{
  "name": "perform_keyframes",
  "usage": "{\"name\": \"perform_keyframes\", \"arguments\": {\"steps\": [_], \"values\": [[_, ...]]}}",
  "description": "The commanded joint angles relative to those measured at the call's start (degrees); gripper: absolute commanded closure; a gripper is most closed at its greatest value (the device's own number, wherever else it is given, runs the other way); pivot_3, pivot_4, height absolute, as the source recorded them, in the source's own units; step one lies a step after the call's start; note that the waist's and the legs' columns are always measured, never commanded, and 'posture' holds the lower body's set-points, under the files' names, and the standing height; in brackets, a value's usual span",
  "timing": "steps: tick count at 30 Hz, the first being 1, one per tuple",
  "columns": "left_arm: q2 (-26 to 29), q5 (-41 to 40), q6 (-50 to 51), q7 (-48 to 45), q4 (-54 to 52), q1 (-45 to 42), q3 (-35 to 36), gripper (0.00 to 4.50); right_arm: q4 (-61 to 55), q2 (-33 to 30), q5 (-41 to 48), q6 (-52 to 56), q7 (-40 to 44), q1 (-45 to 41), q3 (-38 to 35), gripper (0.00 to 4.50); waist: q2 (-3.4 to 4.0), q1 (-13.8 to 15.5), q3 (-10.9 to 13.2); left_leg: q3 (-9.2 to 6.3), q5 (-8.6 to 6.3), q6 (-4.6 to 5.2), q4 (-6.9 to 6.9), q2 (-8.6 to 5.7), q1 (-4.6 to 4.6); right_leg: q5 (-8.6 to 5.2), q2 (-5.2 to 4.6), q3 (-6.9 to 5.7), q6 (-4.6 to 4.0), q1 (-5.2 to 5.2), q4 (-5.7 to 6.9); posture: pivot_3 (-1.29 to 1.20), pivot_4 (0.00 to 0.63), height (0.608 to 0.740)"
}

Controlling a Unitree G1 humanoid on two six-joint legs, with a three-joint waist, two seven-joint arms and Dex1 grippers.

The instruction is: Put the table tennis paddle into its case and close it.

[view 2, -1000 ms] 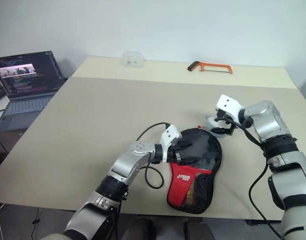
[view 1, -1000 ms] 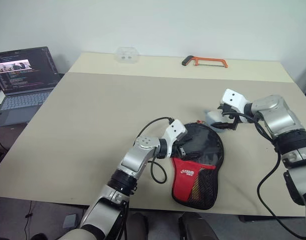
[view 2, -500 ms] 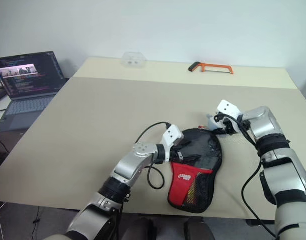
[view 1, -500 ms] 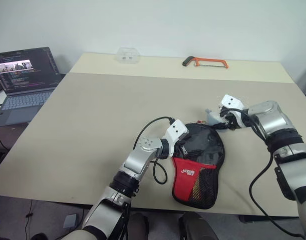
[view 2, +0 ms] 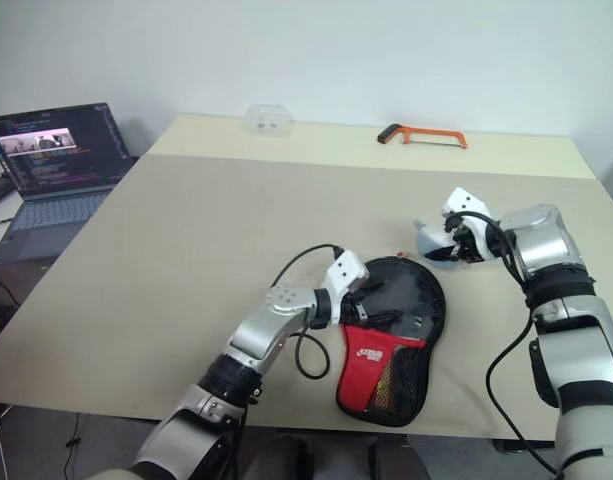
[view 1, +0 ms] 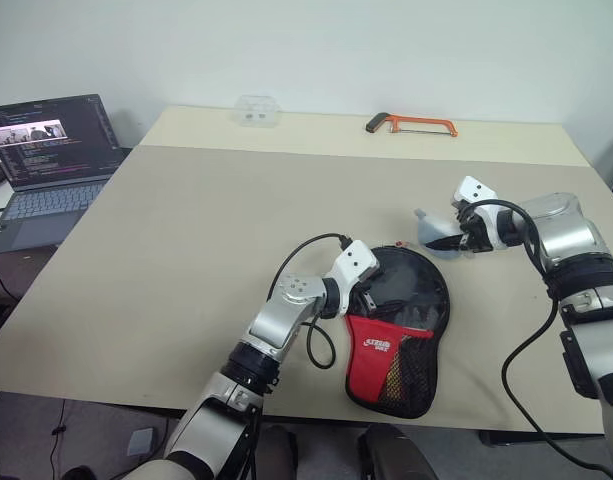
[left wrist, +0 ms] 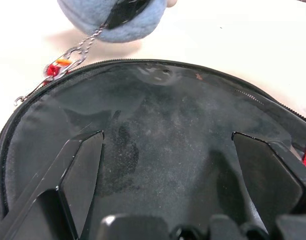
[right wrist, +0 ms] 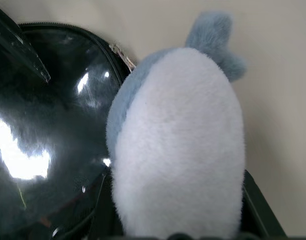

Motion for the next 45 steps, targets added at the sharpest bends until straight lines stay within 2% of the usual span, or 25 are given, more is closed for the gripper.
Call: {"name": "perform_keyframes", "arguments": {"steps": [1, 15, 21, 25, 31, 38, 45], "values": [[0.25, 1.0, 0.78, 0.81, 1.42, 0.73, -0.71, 0.0, -4.26, -4.51, -0.72, -0.32, 1.89, 3.01, -0.54, 3.54, 0.01, 0.24, 0.0, 0.01, 0.0, 0.0, -0.01, 0.0, 0.0, 0.0, 0.0, 0.0, 0.0, 0.0, -0.01, 0.0, 0.15, 0.74], [1.26, 1.73, 0.97, 1.23, 3.02, 0.86, -1.15, 0.0, -7.67, -14.53, -2.37, -1.9, -3.03, 13.92, -2.49, 3.54, 0.22, 1.27, -0.12, -0.12, 0.01, 0.01, 0.0, -0.08, 0.03, 0.0, 0.0, -0.02, 0.01, 0.18, -0.15, 0.0, 0.15, 0.74], [1.19, 2.16, 0.86, 1.48, 3.52, 0.62, -1.72, 0.0, -13.96, -19.88, 0.5, -1.27, 1.45, 19.86, -4.93, 3.54, 0.38, 1.75, -0.18, -0.39, 0.0, 0.02, -0.02, -0.13, 0.19, 0.0, -0.04, -0.31, 0.01, 0.69, -0.57, 0.0, 0.15, 0.74], [1.49, 2.54, 1.15, 1.92, 4.07, 0.6, -1.79, 0.0, -26.16, -25.83, 4.99, 0.39, 6.97, 30.34, -8.04, 3.54, 0.49, 2.16, -0.2, -0.47, -0.04, 0.06, -0.13, -0.15, 0.44, -0.02, -0.06, -0.38, 0.04, 1.11, -0.91, 0.0, 0.15, 0.74], [1.57, 3.62, 1.53, 3.93, 6.11, -0.02, -1.8, 0.0, -49.29, -33.28, 12.97, 3.65, 12.46, 51.25, -15.01, 3.54, 0.66, 2.18, -0.3, -0.43, -0.07, 0.07, -0.21, -0.13, 0.77, -0.05, -0.03, -0.32, 0.08, 1.45, -1.0, 0.0, 0.15, 0.74], [0.93, 5.41, 2.24, 7.06, 9.54, -1.48, -2.17, 0.0, -64.49, -32.86, 14.56, 7.57, 8.68, 63.07, -15.24, 3.54, 0.73, 1.24, -0.36, -0.45, -0.09, 0.11, -0.17, -0.11, 1.07, -0.11, 0.0, -0.3, 0.55, 1.95, -1.41, 0.0, 0.15, 0.74], [1.16, 6.08, 2.86, 9.36, 11.54, -2.42, -1.93, 0.0, -78.13, -33.65, 16.71, 5.05, 10.17, 72.68, -13.13, 3.54, 0.73, 1.22, -0.41, -0.44, -0.11, 0.15, -0.2, -0.1, 0.98, -0.08, 0.02, -0.4, 0.59, 2.02, -1.71, 0.0, 0.15, 0.74]]}}
